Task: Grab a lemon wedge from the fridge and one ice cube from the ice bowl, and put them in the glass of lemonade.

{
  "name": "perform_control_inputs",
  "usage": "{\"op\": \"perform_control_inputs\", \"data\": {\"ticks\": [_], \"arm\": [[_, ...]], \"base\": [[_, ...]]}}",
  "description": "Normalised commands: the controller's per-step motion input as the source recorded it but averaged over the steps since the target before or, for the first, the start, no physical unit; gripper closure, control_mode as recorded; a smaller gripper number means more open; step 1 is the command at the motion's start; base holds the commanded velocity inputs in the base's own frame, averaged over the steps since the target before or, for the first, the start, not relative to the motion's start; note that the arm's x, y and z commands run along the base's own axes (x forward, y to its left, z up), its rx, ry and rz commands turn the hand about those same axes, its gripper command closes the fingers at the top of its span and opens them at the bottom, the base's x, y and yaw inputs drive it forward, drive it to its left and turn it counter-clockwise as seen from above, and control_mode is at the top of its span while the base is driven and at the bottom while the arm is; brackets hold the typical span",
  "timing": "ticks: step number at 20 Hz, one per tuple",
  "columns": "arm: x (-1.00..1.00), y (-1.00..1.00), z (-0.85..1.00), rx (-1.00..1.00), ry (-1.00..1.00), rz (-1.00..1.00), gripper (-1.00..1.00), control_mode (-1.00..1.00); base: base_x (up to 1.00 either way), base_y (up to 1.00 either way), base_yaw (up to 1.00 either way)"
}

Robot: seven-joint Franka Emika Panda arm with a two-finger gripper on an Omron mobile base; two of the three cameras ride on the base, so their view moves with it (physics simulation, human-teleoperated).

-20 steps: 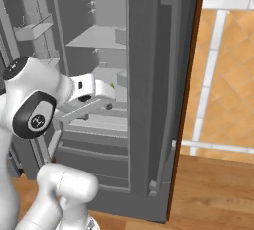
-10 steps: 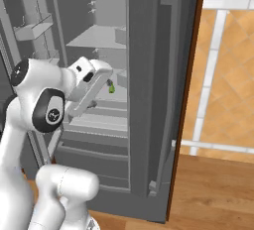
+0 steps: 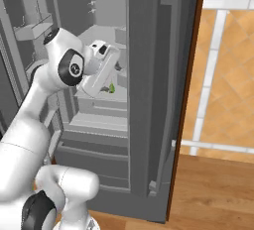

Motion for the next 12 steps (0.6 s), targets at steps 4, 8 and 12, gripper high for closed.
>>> {"op": "perform_control_inputs", "data": {"ticks": [4, 8, 12], "arm": [[0.91, -0.79, -0.02, -0.06, 0.28, -0.13, -1.00, -1.00], [0.38, -1.00, -0.20, 0.00, 0.21, -0.25, -1.00, -1.00], [-0.06, -1.00, -0.29, 0.03, 0.04, -0.23, -1.00, -1.00]], "base": [[0.00, 0.00, 0.00], [0.00, 0.00, 0.00], [0.00, 0.00, 0.00]]}}
